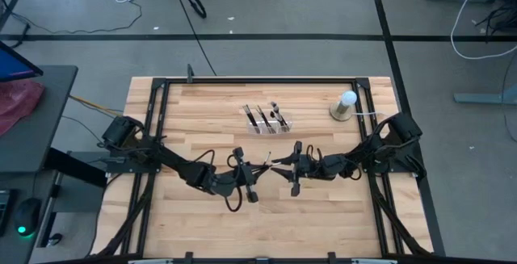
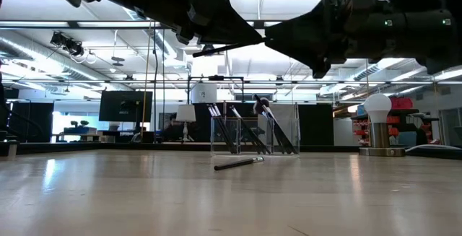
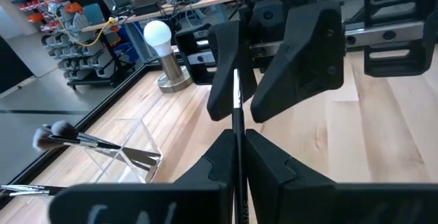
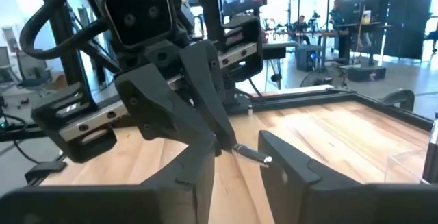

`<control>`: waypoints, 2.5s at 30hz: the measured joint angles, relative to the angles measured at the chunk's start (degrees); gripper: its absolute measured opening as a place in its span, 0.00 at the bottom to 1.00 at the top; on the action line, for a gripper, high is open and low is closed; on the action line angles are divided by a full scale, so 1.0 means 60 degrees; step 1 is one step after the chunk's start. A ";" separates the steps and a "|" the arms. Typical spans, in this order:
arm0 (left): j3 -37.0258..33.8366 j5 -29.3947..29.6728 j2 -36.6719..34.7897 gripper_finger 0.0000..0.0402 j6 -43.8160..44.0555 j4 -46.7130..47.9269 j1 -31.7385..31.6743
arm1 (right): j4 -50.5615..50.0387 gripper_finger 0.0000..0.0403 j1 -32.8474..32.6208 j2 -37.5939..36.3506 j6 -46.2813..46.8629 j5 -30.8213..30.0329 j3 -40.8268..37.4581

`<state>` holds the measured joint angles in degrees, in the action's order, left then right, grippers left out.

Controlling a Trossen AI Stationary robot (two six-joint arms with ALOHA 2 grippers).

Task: Put items in baskets/containers
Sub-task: Put the black liner brush into the transparent organizer

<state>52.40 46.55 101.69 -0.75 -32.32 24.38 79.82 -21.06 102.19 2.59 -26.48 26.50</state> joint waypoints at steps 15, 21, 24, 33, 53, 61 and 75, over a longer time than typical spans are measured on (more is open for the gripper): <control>0.0005 -0.0007 0.0000 0.07 0.0005 -0.0032 -0.0007 | -0.0454 0.37 0.0029 -0.0157 0.0237 0.0674 -0.0004; 0.0007 -0.0034 0.0000 0.07 0.0004 -0.0039 0.0000 | -0.0326 0.25 0.0033 -0.0157 0.0215 0.0663 -0.0004; 0.0007 -0.0042 0.0000 0.07 0.0002 -0.0035 0.0002 | -0.0323 0.18 0.0036 -0.0157 0.0215 0.0646 -0.0004; 0.0007 -0.0103 0.0000 0.08 -0.0006 0.0058 -0.0025 | -0.0430 0.03 0.0033 -0.0157 0.0345 0.0616 0.0000; -0.0135 0.0248 -0.0177 0.55 0.3559 0.4308 -0.0185 | -1.5750 0.01 0.1139 -0.5723 0.2144 -0.1867 0.3597; -0.1775 0.0029 -0.0135 0.49 0.4942 0.2864 -0.0632 | -1.7399 0.01 0.3192 -0.4494 0.0955 0.0630 0.5804; -0.2342 0.0063 -0.0138 0.49 0.4943 0.1204 -0.0725 | -1.9828 0.02 0.4914 -0.1248 -0.0114 0.2428 0.8455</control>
<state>38.35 46.92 100.86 28.91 -25.09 20.03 -39.14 8.43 94.71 1.91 -11.91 77.23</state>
